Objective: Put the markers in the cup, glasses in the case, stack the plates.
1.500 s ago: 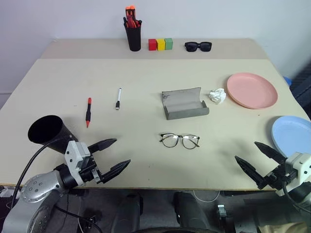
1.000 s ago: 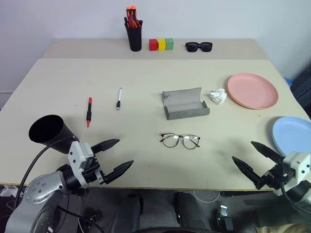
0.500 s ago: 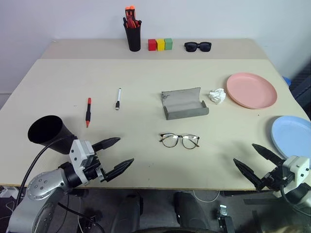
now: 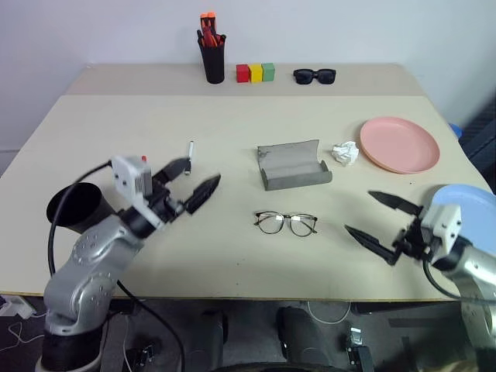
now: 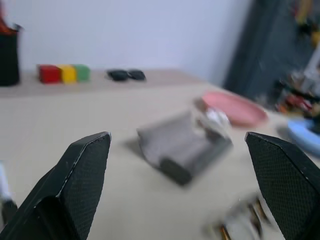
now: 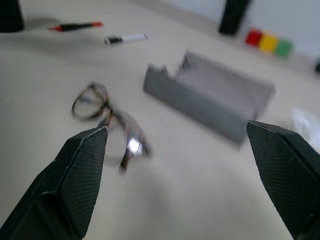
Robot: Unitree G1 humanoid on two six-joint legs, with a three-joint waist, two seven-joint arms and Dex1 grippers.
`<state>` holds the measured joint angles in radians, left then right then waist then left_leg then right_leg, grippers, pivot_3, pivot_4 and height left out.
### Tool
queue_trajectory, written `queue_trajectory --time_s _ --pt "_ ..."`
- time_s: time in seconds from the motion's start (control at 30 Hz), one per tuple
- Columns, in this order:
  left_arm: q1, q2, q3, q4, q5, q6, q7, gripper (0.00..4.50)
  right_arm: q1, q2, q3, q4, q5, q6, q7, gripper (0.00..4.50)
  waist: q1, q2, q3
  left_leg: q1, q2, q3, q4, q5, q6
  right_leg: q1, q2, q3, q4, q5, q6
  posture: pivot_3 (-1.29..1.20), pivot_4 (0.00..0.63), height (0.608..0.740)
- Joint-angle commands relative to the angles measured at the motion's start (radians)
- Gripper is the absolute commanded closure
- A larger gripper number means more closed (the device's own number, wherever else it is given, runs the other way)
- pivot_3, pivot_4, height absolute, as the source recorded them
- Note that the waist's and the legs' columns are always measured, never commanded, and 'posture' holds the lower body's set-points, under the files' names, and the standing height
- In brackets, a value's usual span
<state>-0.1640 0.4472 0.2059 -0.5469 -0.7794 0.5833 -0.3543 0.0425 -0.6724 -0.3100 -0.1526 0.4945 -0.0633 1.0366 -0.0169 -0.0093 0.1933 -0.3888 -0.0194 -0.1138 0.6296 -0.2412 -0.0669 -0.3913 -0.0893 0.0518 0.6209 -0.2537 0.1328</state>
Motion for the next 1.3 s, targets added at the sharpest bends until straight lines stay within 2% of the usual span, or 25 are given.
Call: queue_trajectory --time_s 0.03,0.13,0.2,0.3,0.43,0.63,0.87,1.13,1.3 --pt "-0.09 -0.013 0.064 0.018 -0.02 0.102 0.19 0.07 -0.103 -0.026 0.043 0.046 -0.002 0.014 0.037 0.0 0.001 0.0 0.0 0.0 0.0 -0.001 -0.001 0.0 0.0 0.0 0.0 0.0 0.0 0.0 0.001 0.0 0.15 0.74" --pt "-0.206 -0.038 0.065 0.027 0.057 0.203 0.408 0.07 -0.211 -0.034 0.091 0.097 -0.01 0.021 0.074 0.0 0.003 -0.002 0.001 -0.001 0.0 -0.002 0.0 0.0 0.0 -0.001 0.001 0.0 0.001 0.0 0.002 0.0 0.15 0.74" --pt "-0.279 -0.079 0.075 0.041 0.058 0.273 0.522 0.07 -0.267 -0.033 0.117 0.134 -0.018 0.017 0.102 0.0 0.006 -0.002 0.001 -0.001 0.0 -0.002 0.001 0.0 0.0 -0.001 0.001 -0.001 0.001 0.001 0.003 0.0 0.15 0.74" --pt "-0.384 -0.151 0.112 0.094 0.041 0.356 0.647 0.07 -0.332 -0.023 0.15 0.177 -0.027 0.009 0.131 0.0 0.006 -0.002 0.001 -0.002 -0.001 -0.002 0.002 0.0 0.0 0.0 0.001 0.0 0.0 0.001 0.004 0.0 0.15 0.74" --pt "-0.534 -0.198 0.16 0.242 0.084 0.536 0.8 0.07 -0.384 -0.009 0.177 0.229 -0.037 -0.007 0.159 0.0 0.004 -0.002 0.001 -0.002 -0.001 -0.002 0.001 0.0 0.0 -0.001 0.001 -0.001 0.0 0.002 0.005 0.0 0.15 0.74" --pt "-0.701 -0.228 0.234 0.458 0.095 0.696 0.83 0.07 -0.42 0.013 0.195 0.298 -0.047 -0.042 0.193 0.0 -0.001 -0.003 0.002 -0.002 -0.001 -0.002 0.001 0.0 0.0 -0.002 0.001 -0.001 0.0 0.002 0.005 0.0 0.15 0.74" --pt "-0.926 -0.231 0.35 0.785 0.167 0.742 0.873 0.07 -0.441 0.055 0.214 0.339 -0.068 -0.089 0.194 0.0 0.0 -0.003 0.002 -0.003 -0.001 -0.002 0.001 0.002 -0.003 -0.002 0.001 -0.001 0.001 0.002 0.006 0.0 0.15 0.74" --pt "-1.094 -0.195 0.362 1.129 0.298 0.668 0.894 0.07 -0.437 0.092 0.224 0.353 -0.083 -0.12 0.184 0.0 -0.001 -0.004 0.002 -0.003 -0.001 -0.002 -0.001 0.004 -0.007 -0.004 0.001 -0.001 0.002 0.003 0.007 0.0 0.15 0.74" --pt "-1.164 -0.19 0.322 1.369 0.371 0.545 0.85 0.07 -0.43 0.111 0.226 0.34 -0.086 -0.121 0.172 0.0 -0.001 -0.004 0.002 -0.003 -0.001 -0.002 -0.001 0.004 -0.007 -0.004 0.001 -0.001 0.002 0.003 0.007 0.0 0.15 0.74"
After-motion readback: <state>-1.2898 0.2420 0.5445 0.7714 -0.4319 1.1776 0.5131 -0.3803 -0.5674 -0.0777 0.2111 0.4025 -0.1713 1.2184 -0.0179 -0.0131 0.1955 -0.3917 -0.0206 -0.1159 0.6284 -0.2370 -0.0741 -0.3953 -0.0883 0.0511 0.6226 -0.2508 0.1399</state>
